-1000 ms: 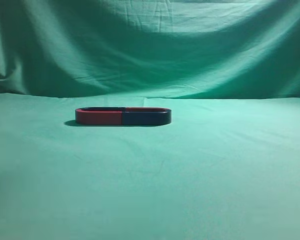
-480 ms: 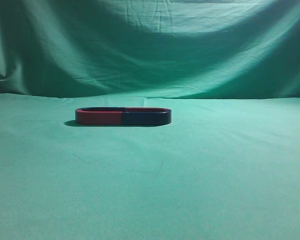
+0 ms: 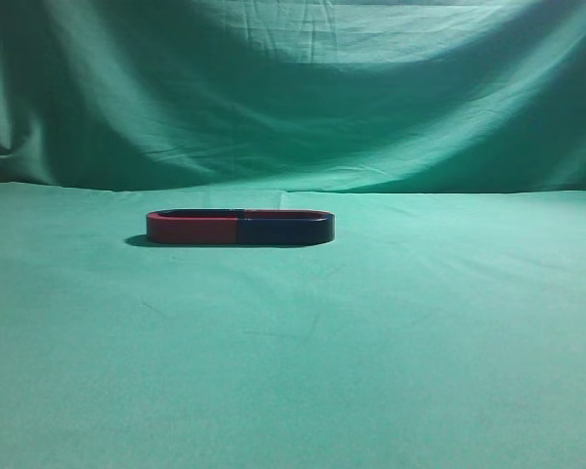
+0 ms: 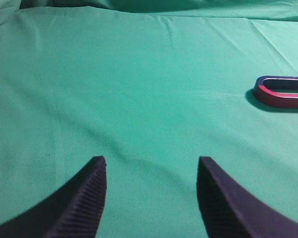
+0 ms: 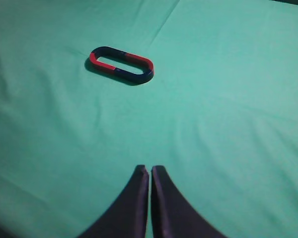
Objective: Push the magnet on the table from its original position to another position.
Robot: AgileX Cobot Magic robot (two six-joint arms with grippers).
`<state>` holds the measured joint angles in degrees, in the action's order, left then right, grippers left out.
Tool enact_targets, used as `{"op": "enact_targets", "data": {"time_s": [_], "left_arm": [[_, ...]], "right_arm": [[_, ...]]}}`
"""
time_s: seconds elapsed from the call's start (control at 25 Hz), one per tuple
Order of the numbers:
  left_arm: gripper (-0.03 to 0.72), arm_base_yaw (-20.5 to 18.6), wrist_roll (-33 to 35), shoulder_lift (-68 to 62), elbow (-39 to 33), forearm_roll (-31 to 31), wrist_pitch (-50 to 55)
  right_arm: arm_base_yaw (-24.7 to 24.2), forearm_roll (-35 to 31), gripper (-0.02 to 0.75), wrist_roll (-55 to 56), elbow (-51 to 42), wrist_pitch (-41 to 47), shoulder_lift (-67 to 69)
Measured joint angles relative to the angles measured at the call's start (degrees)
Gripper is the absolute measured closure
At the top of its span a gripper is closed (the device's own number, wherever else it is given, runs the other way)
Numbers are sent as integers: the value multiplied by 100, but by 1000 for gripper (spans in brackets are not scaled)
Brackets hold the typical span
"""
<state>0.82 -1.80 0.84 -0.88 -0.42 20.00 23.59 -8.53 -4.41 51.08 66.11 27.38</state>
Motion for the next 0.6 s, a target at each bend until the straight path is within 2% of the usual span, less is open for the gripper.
{"op": "enact_targets", "data": {"time_s": [0.36, 0.6], "left_arm": [[316, 0, 0, 0, 0, 0, 0], [316, 0, 0, 0, 0, 0, 0]], "right_arm": [[0, 313, 738, 57, -254, 253, -728], [0, 455, 738, 530, -498, -482, -837]]}}
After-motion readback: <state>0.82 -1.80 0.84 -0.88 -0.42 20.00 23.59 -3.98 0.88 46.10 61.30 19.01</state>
